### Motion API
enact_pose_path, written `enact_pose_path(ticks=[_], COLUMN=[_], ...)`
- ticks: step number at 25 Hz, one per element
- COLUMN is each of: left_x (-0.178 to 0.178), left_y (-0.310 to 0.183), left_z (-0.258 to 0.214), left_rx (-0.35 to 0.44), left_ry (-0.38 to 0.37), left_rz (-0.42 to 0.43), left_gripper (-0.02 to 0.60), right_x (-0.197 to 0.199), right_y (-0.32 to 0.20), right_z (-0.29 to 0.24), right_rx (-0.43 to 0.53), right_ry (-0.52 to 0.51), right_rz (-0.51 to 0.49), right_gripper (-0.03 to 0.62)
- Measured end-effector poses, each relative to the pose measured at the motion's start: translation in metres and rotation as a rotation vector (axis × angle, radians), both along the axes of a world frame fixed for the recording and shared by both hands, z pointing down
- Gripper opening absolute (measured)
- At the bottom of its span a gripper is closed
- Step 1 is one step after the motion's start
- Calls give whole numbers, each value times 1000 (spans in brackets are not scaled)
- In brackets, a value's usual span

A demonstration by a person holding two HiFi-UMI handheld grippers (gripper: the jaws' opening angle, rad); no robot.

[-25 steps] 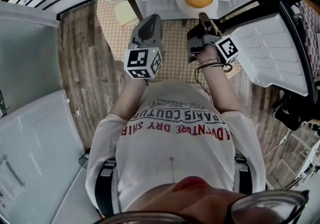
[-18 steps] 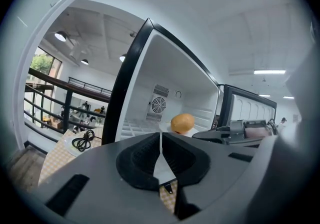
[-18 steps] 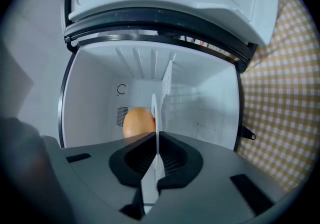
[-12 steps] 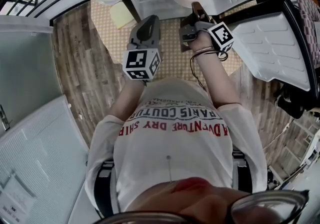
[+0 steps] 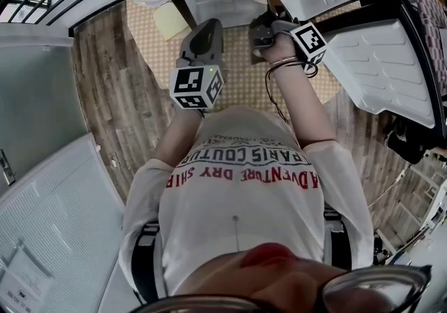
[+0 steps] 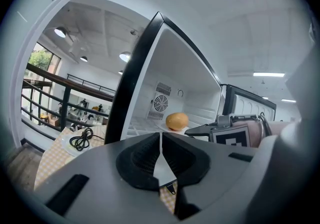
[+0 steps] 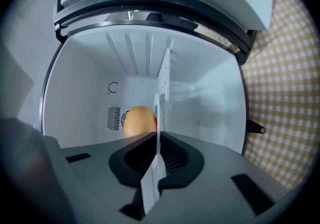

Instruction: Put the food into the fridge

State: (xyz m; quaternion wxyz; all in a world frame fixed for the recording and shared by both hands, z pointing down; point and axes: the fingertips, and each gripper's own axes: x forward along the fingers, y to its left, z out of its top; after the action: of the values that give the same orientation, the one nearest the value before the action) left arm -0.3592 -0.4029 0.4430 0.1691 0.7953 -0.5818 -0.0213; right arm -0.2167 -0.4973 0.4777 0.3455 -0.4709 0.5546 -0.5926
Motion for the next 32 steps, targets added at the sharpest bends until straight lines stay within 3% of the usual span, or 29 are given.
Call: enact_pose_path(ticks=[13, 19, 24, 26, 28, 32], left_x=[2, 4, 9, 11, 13, 17], left_y=[-6, -8, -6, -4, -2, 3], left_z=[5, 3, -4, -7, -9, -16], left_rx=[-7, 6, 28, 32, 36, 50], left_ry=[12, 21, 16, 12, 6, 0], left_rz=[-1, 2, 7, 8, 9, 11], left_gripper=[34, 34, 34, 34, 34, 34], right_x=[-8, -7, 6, 12, 18, 17], right_y=[-8, -10, 2, 13, 26, 47], right_z=[3, -8, -12, -13, -18, -24], right_rx=[-5, 55, 87, 115, 165, 249], right_ry=[-26, -28, 0, 57, 160, 283], right_rz=[-43, -38, -30, -38, -47, -103], right_gripper=[46, 163, 173, 154, 37, 26])
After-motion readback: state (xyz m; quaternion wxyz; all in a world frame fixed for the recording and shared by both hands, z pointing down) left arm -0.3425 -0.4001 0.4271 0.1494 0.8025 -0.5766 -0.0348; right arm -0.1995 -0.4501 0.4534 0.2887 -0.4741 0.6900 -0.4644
